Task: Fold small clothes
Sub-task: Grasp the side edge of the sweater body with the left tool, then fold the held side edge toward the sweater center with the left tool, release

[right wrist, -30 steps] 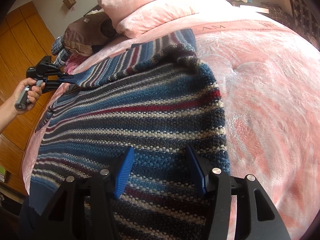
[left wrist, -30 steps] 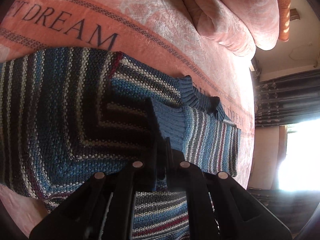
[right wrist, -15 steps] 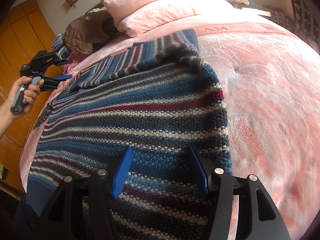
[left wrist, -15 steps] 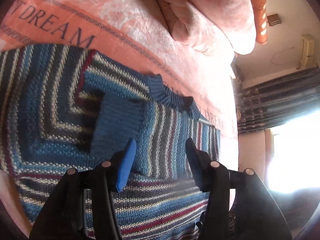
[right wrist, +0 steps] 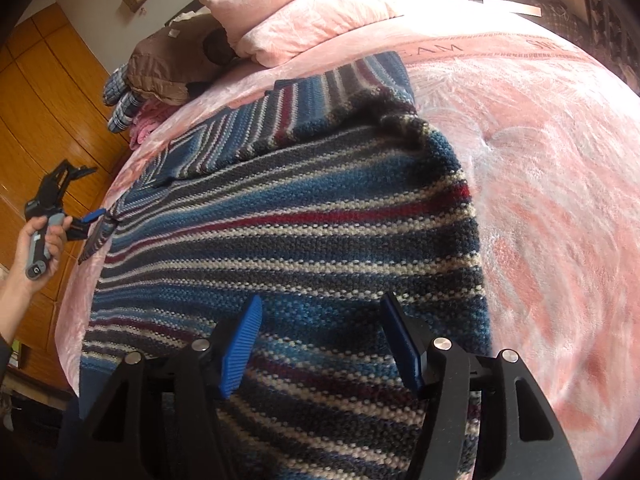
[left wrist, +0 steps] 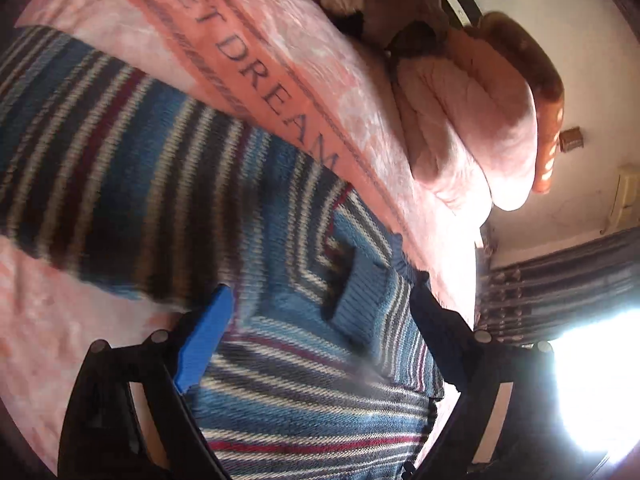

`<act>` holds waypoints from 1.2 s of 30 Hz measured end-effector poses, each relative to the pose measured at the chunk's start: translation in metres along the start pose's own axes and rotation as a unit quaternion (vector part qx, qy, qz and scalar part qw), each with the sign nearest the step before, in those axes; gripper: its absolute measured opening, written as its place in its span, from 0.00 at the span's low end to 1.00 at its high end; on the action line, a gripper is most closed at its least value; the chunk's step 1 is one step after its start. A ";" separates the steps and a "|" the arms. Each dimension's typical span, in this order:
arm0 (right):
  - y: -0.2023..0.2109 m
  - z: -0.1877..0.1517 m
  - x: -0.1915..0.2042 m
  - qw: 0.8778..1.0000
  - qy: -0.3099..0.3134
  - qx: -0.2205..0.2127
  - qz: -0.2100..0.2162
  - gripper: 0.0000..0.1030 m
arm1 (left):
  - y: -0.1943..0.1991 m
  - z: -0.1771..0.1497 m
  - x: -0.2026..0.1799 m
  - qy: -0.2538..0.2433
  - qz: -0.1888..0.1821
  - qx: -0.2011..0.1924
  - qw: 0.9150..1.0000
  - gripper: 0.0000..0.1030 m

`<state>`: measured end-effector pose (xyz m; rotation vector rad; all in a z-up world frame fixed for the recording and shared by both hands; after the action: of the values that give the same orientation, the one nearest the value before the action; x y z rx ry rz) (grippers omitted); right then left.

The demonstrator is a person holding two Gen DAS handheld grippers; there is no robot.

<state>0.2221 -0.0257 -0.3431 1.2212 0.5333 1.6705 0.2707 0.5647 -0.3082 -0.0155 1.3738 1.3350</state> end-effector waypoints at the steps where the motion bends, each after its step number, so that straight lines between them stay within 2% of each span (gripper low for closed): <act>1: 0.001 -0.002 0.005 1.000 0.000 0.004 0.003 0.62 | 0.024 0.011 0.026 0.020 0.018 -0.021 0.999 0.87; 3: 0.002 -0.008 0.017 1.000 0.000 0.012 0.010 0.64 | 0.073 0.028 0.088 0.075 0.045 -0.069 0.994 0.87; 5: 0.001 -0.013 0.031 1.000 -0.002 0.023 0.019 0.68 | 0.119 0.038 0.150 0.139 0.064 -0.114 0.982 0.87; 7: -0.002 -0.018 0.049 0.999 0.000 0.031 0.029 0.71 | 0.148 0.042 0.196 0.185 0.069 -0.146 0.969 0.87; 9: -0.006 -0.023 0.071 0.998 0.013 0.040 0.037 0.71 | 0.163 0.050 0.230 0.206 0.077 -0.158 0.963 0.87; 12: -0.008 -0.028 0.105 0.997 0.039 0.049 0.049 0.71 | 0.167 0.064 0.259 0.222 0.079 -0.166 0.958 0.87; 14: -0.005 -0.031 0.123 0.996 0.064 0.049 0.049 0.72 | 0.161 0.072 0.262 0.226 0.060 -0.174 0.957 0.87; 17: -0.001 -0.035 0.138 0.994 0.082 0.050 0.042 0.75 | 0.145 0.088 0.263 0.205 0.038 -0.177 0.962 0.86; 19: -0.001 -0.038 0.141 0.994 0.081 0.055 0.040 0.75 | 0.133 0.095 0.261 0.197 0.039 -0.176 0.964 0.83; 20: -0.002 -0.040 0.143 0.994 0.079 0.058 0.038 0.75 | 0.129 0.097 0.262 0.197 0.044 -0.178 0.963 0.77; 22: -0.007 -0.045 0.146 0.994 0.077 0.064 0.033 0.75 | 0.127 0.098 0.266 0.197 0.051 -0.187 0.961 0.62; 23: -0.009 -0.047 0.148 0.994 0.076 0.068 0.031 0.75 | 0.125 0.097 0.269 0.201 0.052 -0.181 0.961 0.42; 24: -0.011 -0.049 0.150 0.994 0.075 0.071 0.031 0.75 | 0.125 0.097 0.272 0.204 0.060 -0.177 0.961 0.28; 25: -0.011 -0.051 0.153 0.994 0.075 0.074 0.034 0.75 | 0.126 0.096 0.273 0.204 0.066 -0.176 0.961 0.21; 26: -0.012 -0.053 0.156 0.994 0.077 0.075 0.036 0.75 | 0.127 0.096 0.272 0.200 0.069 -0.174 0.962 0.08; 31: -0.008 -0.057 0.171 0.992 0.095 0.075 0.043 0.75 | 0.149 0.112 0.241 0.158 0.060 -0.184 0.968 0.07; 36: 0.007 -0.050 0.177 0.993 0.088 0.064 0.055 0.75 | 0.177 0.140 0.164 0.074 0.036 -0.195 0.977 0.06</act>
<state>0.1681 0.1361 -0.2733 1.2192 0.7008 1.8724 0.1911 0.8278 -0.2595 -0.3379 1.2239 1.6751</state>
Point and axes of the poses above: each gripper's, at about its wrist camera, not at the fingertips, and y roughly against the way its jaws point, x to its left, z to its top, the point moved 6 cm from there along -y, roughly the way its jaws point, and after that the axes turned 11 degrees about -y, right-handed, at the moved point
